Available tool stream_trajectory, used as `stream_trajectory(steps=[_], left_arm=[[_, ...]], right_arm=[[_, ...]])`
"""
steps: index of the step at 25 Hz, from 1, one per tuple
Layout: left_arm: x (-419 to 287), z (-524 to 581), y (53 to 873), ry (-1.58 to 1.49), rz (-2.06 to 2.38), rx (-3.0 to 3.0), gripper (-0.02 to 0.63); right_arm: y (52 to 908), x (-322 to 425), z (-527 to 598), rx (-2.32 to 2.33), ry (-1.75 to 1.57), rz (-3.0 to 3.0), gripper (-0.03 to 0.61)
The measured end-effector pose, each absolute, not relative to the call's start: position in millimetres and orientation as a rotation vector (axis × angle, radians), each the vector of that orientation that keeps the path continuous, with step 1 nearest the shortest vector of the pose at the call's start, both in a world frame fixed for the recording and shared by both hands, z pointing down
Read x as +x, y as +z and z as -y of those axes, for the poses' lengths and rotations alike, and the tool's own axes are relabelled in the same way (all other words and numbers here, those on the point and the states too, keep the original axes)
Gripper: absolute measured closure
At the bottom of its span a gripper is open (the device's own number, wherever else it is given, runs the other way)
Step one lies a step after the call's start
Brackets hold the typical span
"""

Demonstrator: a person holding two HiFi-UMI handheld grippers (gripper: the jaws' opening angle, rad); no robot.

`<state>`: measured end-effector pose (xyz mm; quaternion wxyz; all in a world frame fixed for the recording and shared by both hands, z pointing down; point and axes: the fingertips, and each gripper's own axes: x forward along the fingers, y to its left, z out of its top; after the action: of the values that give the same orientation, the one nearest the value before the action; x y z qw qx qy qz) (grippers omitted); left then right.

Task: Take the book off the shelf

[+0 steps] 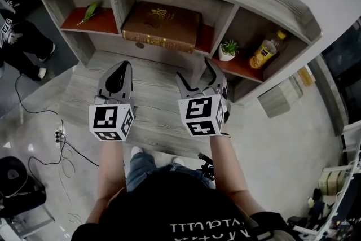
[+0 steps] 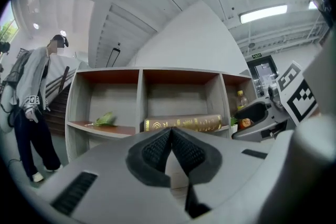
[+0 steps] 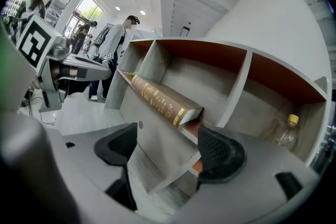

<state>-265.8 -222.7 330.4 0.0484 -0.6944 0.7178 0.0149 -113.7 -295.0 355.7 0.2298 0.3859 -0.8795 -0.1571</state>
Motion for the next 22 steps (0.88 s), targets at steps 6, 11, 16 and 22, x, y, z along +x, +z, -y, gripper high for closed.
stream_trajectory(steps=[6,11,16,22], left_arm=[[-287,236,326,0.084,-2.118,-2.189,0.603],[-300,247,327,0.095,-2.070,-2.243,0.603],[-312,257,324,0.116,-2.015,-2.295,0.603],[-322,266,322,0.117,-1.959,-2.332,0.603]], right_arm=[[344,-135,294,1.126,-0.460,2.397,0.207],[343,-148,295,1.160,-0.483,2.356,0.207],[335,-162,297,1.196,-0.542,2.322,0.207],[328,-178,304,1.235,-0.615,2.270,0.207]])
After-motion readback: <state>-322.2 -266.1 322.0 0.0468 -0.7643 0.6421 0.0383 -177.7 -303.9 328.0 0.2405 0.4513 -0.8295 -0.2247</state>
